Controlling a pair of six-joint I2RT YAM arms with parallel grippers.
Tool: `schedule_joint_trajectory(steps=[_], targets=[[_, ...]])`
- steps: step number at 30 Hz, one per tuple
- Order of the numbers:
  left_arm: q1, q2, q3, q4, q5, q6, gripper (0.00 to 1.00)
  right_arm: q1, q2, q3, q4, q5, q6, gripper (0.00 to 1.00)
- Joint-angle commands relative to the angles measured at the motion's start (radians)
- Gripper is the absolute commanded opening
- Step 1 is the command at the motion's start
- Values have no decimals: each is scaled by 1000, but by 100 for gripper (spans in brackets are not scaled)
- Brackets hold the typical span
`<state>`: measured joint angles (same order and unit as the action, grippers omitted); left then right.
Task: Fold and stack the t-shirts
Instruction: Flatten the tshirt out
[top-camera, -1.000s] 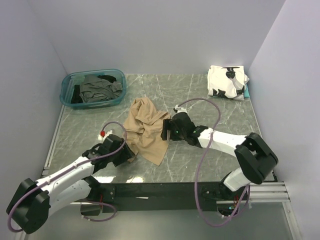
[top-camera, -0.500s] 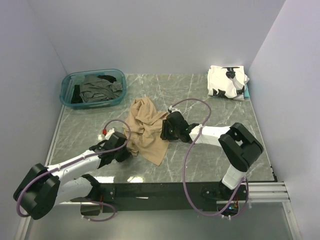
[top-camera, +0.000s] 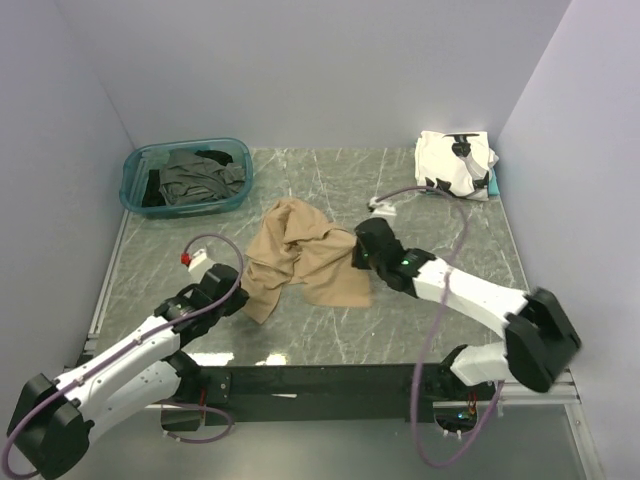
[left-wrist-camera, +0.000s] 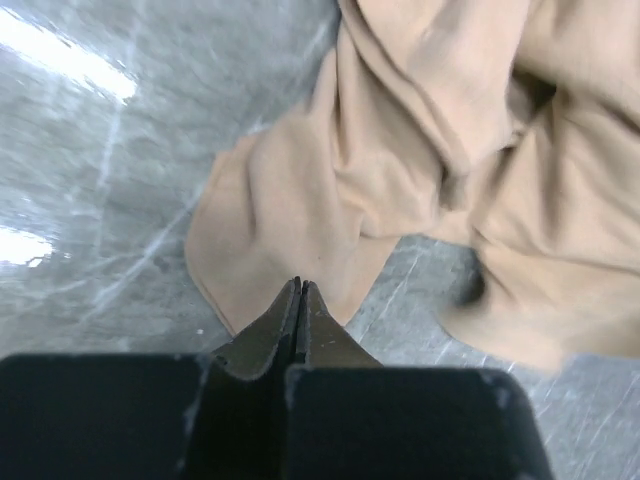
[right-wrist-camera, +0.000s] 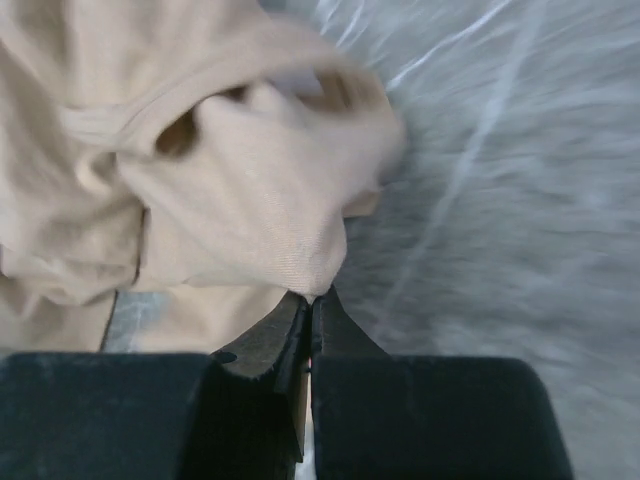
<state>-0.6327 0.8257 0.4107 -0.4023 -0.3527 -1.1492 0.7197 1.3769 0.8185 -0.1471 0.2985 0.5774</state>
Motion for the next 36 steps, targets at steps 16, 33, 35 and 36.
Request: schedule_joint_trajectory(steps=[16, 33, 35, 36], targets=[[-61, 279, 142, -7, 80, 152, 84, -137, -342, -143, -141, 27, -39, 0], [-99, 705, 342, -179, -77, 97, 47, -151, -392, -194, -124, 37, -42, 0], [-102, 719, 346, -176, -69, 98, 33, -157, -398, -199, -121, 39, -42, 0], [-104, 714, 347, -175, -65, 97, 25, -160, -404, -202, -121, 37, -42, 0]])
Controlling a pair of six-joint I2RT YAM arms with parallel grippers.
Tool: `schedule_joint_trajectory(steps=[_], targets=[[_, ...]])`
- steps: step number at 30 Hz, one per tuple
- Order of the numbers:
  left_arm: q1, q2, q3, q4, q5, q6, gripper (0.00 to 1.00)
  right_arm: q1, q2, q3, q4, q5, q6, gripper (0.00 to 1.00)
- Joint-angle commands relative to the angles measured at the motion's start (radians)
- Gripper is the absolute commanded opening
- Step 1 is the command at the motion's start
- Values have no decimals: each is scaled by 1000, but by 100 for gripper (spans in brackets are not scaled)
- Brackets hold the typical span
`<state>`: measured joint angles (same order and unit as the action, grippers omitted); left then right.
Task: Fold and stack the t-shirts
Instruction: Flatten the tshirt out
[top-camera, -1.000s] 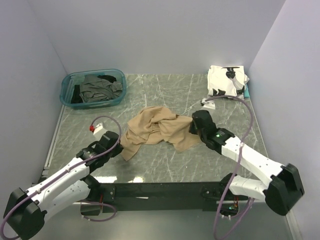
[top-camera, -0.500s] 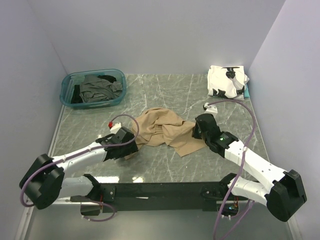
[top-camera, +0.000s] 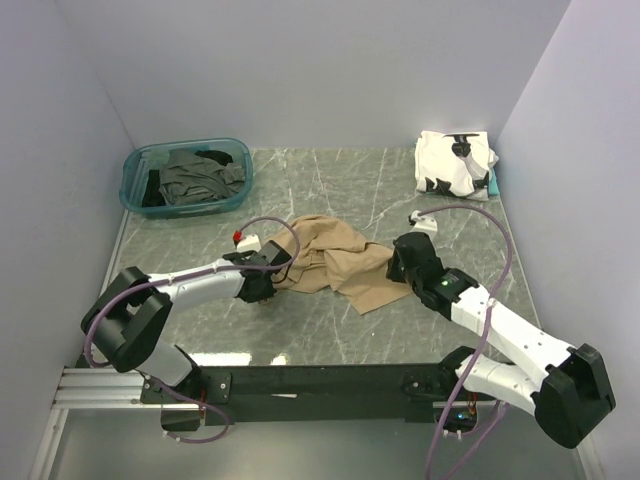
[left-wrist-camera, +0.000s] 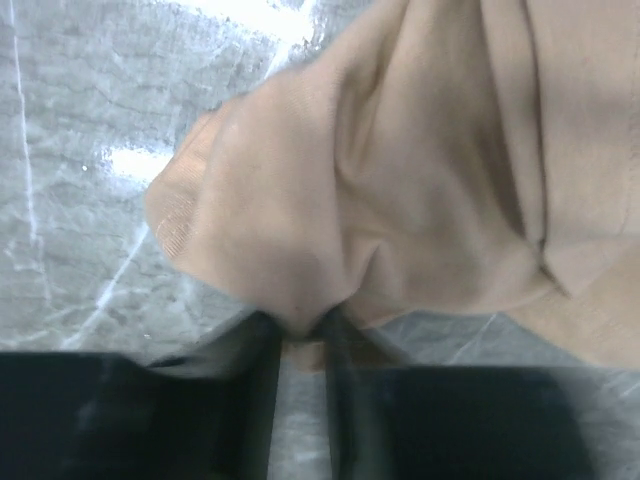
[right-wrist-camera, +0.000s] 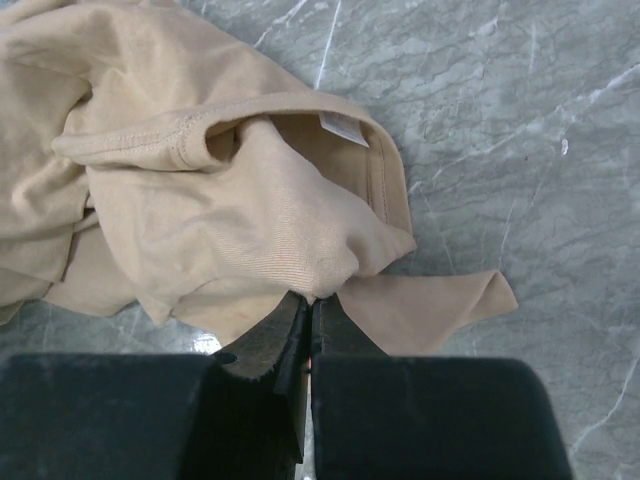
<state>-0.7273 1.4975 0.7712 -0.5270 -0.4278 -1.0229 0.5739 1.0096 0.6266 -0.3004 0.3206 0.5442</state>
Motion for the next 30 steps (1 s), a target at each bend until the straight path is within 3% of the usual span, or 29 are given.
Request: schedule_joint_trajectory(steps=[1, 2, 11, 22, 30], targets=[[-12, 35, -13, -44, 14, -31, 9, -16, -39, -11, 30, 14, -10, 0], [-12, 12, -13, -42, 11, -29, 1, -20, -42, -8, 27, 18, -10, 0], [-12, -314, 124, -125, -124, -5, 1, -40, -115, 125, -75, 144, -49, 0], [-12, -631, 520, -82, -230, 161, 1, -49, -316, 485, -91, 215, -242, 0], [-12, -830, 646, -30, -292, 256, 1, -49, -446, 697, -144, 267, -283, 0]])
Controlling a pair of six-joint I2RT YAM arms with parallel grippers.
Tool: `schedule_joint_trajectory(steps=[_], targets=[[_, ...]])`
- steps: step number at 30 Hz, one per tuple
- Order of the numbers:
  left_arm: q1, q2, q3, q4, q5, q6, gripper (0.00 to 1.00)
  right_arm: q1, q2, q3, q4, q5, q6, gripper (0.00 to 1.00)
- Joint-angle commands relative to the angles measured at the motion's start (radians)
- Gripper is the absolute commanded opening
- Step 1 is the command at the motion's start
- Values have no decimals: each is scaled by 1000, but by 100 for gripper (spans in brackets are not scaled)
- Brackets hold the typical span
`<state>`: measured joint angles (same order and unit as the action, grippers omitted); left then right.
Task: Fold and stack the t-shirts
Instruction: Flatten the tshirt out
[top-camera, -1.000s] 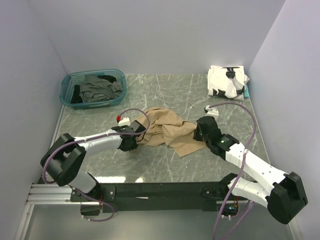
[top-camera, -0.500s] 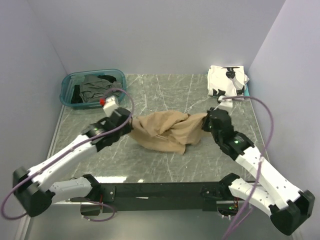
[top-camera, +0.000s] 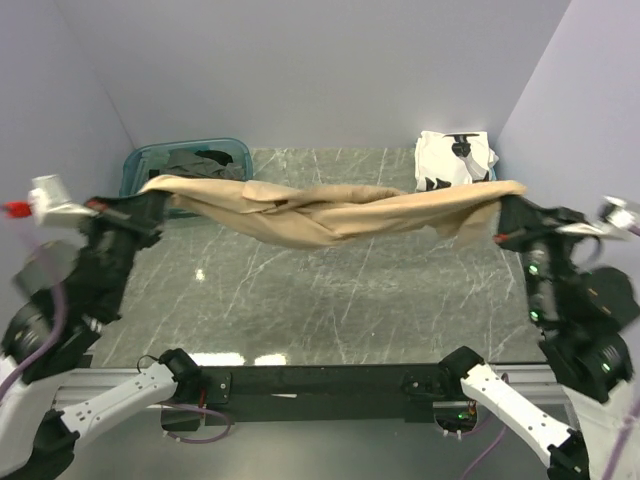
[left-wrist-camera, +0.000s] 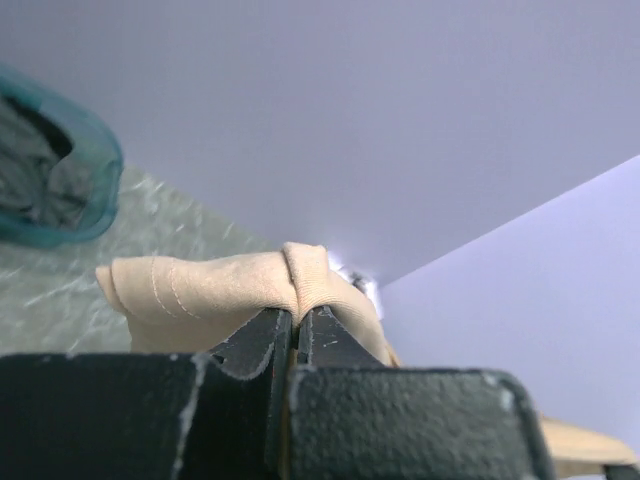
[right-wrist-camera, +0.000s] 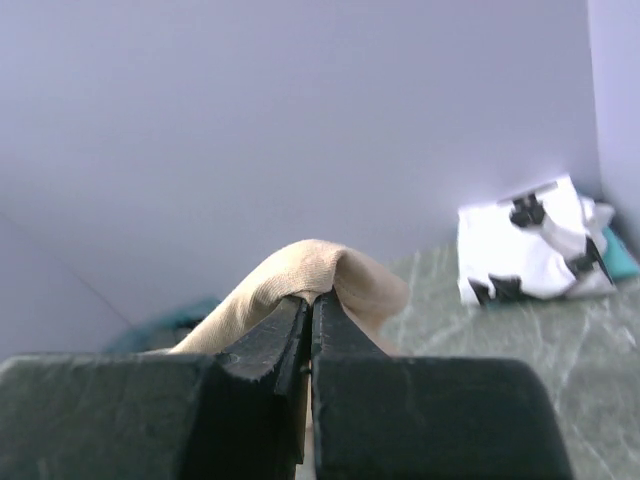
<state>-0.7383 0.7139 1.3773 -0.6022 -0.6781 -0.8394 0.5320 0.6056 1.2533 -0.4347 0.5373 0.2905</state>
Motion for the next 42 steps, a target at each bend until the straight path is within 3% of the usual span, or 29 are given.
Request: schedule_joint_trajectory(steps=[1, 5, 10, 15, 17, 20, 21, 23, 25, 26, 27, 28, 29, 31, 32, 38, 42], targets=[[-1, -63, 40, 53, -25, 68, 1, -6, -59, 77, -12, 9, -22, 0], [-1, -149, 20, 102, 0, 83, 1, -6, -144, 77, -12, -92, -14, 0], [-1, -150, -12, 84, -106, 79, 1, -7, -142, 58, -116, -79, 33, 0], [-1, 17, -84, 36, -406, 2, 1, -7, -115, -75, -154, -50, 110, 0], [2, 146, -90, -72, -432, -68, 1, -7, -77, -167, -167, -37, 150, 1], [89, 292, -161, -62, -327, -139, 1, -27, 12, -308, -139, -5, 196, 1], [202, 326, -225, -15, -157, -100, 1, -47, 41, -343, -119, -28, 208, 1], [317, 430, -286, 146, 44, -58, 1, -124, 146, -409, -24, -112, 205, 2], [396, 558, -319, 206, 156, -15, 30, -258, 274, -488, 98, -272, 179, 7], [404, 603, -296, 156, 160, -26, 45, -292, 324, -497, 115, -304, 174, 21], [402, 639, -232, 121, 154, -32, 80, -346, 371, -479, 110, -315, 182, 32], [401, 683, -204, 95, 143, -36, 96, -355, 452, -456, 73, -307, 180, 45], [399, 688, -184, 70, 138, -32, 99, -357, 482, -413, 53, -262, 185, 57], [390, 652, -179, 87, 153, -14, 99, -357, 508, -387, 33, -237, 188, 65], [387, 629, -191, 106, 196, -6, 99, -357, 499, -394, 39, -238, 188, 82], [349, 429, -388, 137, 348, -42, 99, -356, 350, -501, 77, -275, 202, 88], [231, 325, -579, 99, 397, -115, 100, -357, 278, -571, 67, -266, 219, 89]])
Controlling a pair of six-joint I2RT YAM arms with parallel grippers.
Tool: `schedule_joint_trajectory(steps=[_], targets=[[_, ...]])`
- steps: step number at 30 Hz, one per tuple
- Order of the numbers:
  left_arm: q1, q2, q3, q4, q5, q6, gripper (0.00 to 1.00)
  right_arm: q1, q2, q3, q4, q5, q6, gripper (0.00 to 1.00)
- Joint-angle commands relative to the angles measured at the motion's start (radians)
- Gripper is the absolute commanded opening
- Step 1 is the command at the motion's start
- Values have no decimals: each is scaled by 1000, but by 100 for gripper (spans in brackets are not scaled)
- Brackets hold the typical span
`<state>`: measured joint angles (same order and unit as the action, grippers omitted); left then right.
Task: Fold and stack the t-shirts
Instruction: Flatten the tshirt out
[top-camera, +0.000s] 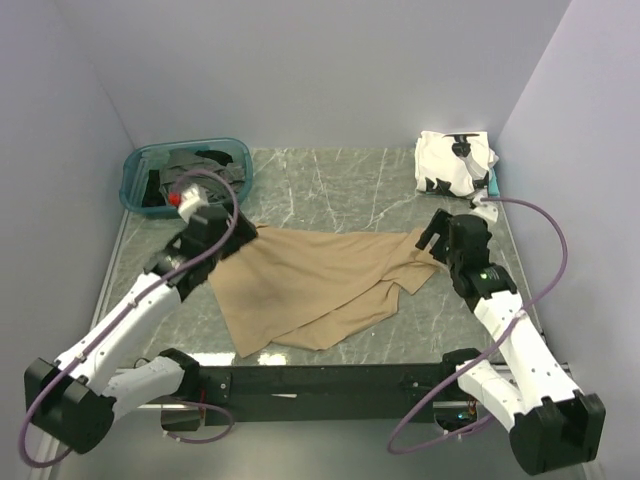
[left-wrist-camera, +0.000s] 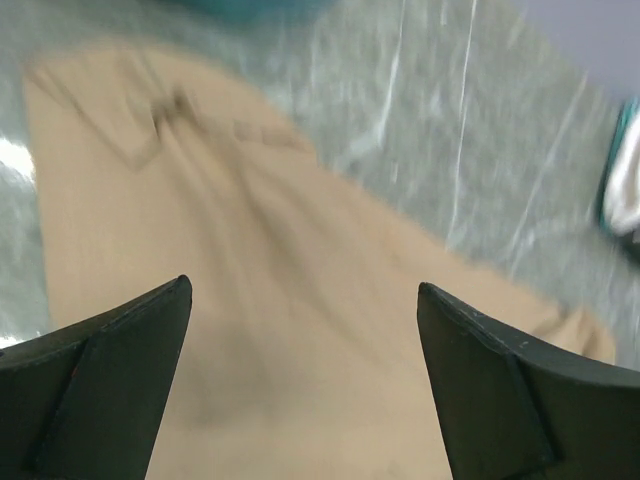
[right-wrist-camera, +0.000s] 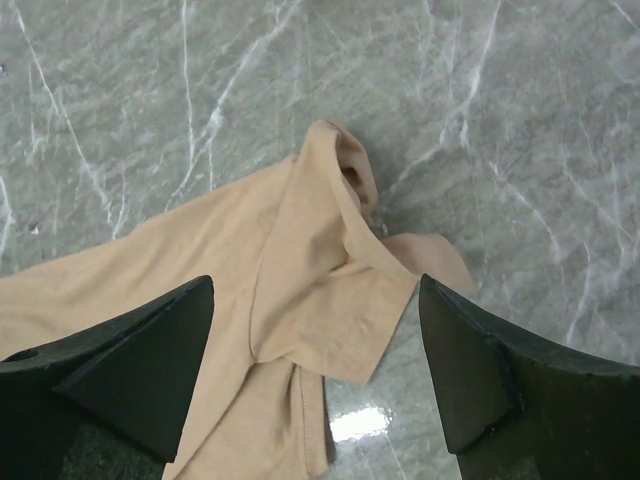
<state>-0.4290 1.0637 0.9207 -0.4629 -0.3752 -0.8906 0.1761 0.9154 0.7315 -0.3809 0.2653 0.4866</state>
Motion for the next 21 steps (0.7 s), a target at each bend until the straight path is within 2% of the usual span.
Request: schedule_joint_trajectory(steps=[1, 5, 11, 15, 18, 21], targets=[[-105, -56, -150, -69, 99, -79, 99, -3, -44, -56, 2, 6, 24, 89], [-244, -125, -256, -205, 102, -241, 99, -4, -61, -86, -13, 5, 24, 89], [-399, -179, -378, -358, 215, -399, 100, -4, -46, -89, -3, -52, 26, 89], [-448, -200, -385, -465, 251, -479, 99, -4, -29, -103, 2, -57, 23, 89], [-455, -232, -428, -430, 335, -487, 99, -4, -24, -107, -1, -51, 17, 89], [-455, -211, -454, -451, 355, -504, 99, -4, -24, -107, -1, -60, 18, 89]])
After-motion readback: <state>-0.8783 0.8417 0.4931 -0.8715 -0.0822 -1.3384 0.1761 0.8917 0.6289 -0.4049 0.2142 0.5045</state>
